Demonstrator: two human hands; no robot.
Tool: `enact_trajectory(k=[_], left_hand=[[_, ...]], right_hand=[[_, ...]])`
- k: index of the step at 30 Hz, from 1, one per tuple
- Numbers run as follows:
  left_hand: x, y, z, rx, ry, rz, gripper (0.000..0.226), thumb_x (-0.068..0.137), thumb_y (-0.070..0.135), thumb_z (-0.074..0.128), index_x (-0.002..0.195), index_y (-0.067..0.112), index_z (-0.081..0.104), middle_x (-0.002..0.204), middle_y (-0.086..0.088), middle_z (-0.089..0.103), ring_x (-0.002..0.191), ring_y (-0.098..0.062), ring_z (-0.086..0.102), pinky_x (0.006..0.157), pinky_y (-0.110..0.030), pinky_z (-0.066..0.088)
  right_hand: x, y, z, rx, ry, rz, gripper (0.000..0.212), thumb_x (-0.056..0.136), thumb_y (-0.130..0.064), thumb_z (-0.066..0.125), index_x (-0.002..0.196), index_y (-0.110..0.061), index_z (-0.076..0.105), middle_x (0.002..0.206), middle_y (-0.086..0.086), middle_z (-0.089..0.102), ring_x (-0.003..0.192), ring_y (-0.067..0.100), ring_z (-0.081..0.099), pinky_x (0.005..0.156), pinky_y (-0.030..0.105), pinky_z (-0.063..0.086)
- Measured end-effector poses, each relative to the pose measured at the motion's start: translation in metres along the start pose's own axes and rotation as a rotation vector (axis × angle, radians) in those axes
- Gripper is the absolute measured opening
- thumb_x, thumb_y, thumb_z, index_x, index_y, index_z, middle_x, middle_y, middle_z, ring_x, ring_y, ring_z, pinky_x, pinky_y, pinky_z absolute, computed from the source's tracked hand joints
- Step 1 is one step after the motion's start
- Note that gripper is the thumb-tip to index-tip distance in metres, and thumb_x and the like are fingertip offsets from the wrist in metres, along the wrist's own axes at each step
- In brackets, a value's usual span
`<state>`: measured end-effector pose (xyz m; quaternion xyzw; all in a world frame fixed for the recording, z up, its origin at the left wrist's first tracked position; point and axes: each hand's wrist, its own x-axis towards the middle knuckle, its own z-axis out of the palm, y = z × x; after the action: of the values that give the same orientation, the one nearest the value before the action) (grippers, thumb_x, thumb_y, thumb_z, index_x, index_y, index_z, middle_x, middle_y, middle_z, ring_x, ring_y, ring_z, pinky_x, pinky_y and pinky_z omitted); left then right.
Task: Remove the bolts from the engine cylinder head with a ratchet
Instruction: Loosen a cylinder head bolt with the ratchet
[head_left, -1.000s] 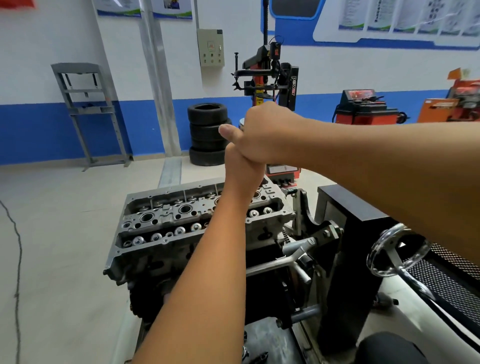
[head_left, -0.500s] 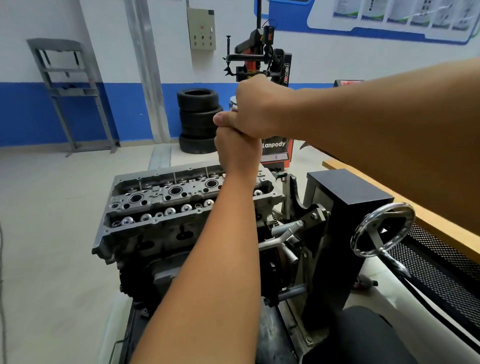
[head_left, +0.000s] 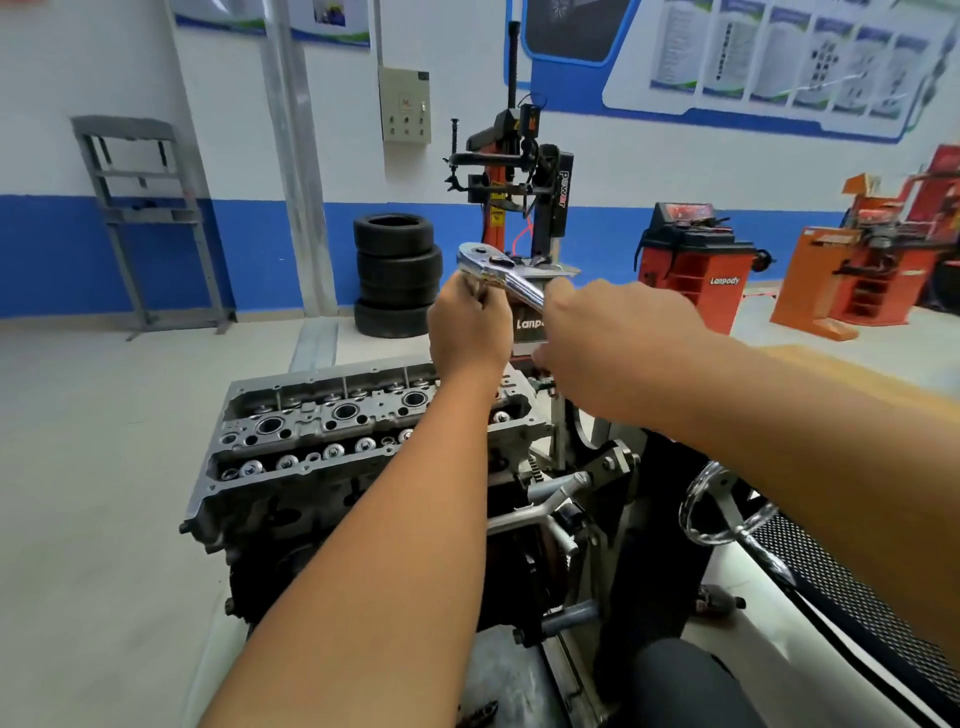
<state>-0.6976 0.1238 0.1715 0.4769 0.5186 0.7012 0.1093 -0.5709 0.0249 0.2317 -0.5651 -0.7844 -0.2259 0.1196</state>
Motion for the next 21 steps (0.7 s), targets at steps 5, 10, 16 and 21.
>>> enact_trajectory(k=[5, 10, 16, 21], left_hand=[[0.015, 0.003, -0.016, -0.224, -0.355, -0.158, 0.033, 0.092, 0.01, 0.065, 0.06, 0.019, 0.065, 0.048, 0.009, 0.053, 0.043, -0.004, 0.043, 0.047, -0.022, 0.037], [0.015, 0.015, -0.018, -0.219, -0.335, -0.257, 0.024, 0.096, 0.015, 0.064, 0.073, 0.019, 0.069, 0.044, 0.016, 0.053, 0.053, -0.008, 0.046, 0.048, -0.024, 0.033], [0.011, 0.017, -0.013, -0.206, -0.234, -0.285, 0.018, 0.093, 0.017, 0.07, 0.076, 0.019, 0.069, 0.042, 0.018, 0.053, 0.059, -0.013, 0.042, 0.055, -0.027, 0.035], [0.009, 0.015, -0.014, -0.225, -0.203, -0.277, 0.017, 0.092, 0.017, 0.069, 0.075, 0.019, 0.067, 0.046, 0.015, 0.049, 0.059, -0.013, 0.04, 0.057, -0.028, 0.033]], right_hand=[[-0.03, 0.021, -0.004, 0.085, 0.127, 0.179, 0.076, 0.088, -0.087, 0.015, 0.072, -0.022, 0.051, 0.07, 0.001, 0.05, 0.056, 0.02, 0.044, 0.05, 0.029, 0.026], [-0.006, 0.03, -0.008, 0.245, 0.056, 0.101, 0.079, 0.092, -0.082, 0.026, 0.066, -0.012, 0.051, 0.07, 0.009, 0.05, 0.056, 0.025, 0.05, 0.051, 0.03, 0.03], [0.008, 0.038, -0.002, 0.115, -0.021, 0.025, 0.043, 0.093, -0.054, 0.069, 0.072, -0.02, 0.053, 0.075, 0.006, 0.05, 0.06, 0.021, 0.053, 0.049, 0.027, 0.034], [0.017, 0.053, 0.003, 0.048, 0.038, -0.003, 0.015, 0.096, -0.025, 0.06, 0.082, -0.019, 0.057, 0.078, 0.007, 0.047, 0.057, 0.025, 0.052, 0.049, 0.027, 0.036]])
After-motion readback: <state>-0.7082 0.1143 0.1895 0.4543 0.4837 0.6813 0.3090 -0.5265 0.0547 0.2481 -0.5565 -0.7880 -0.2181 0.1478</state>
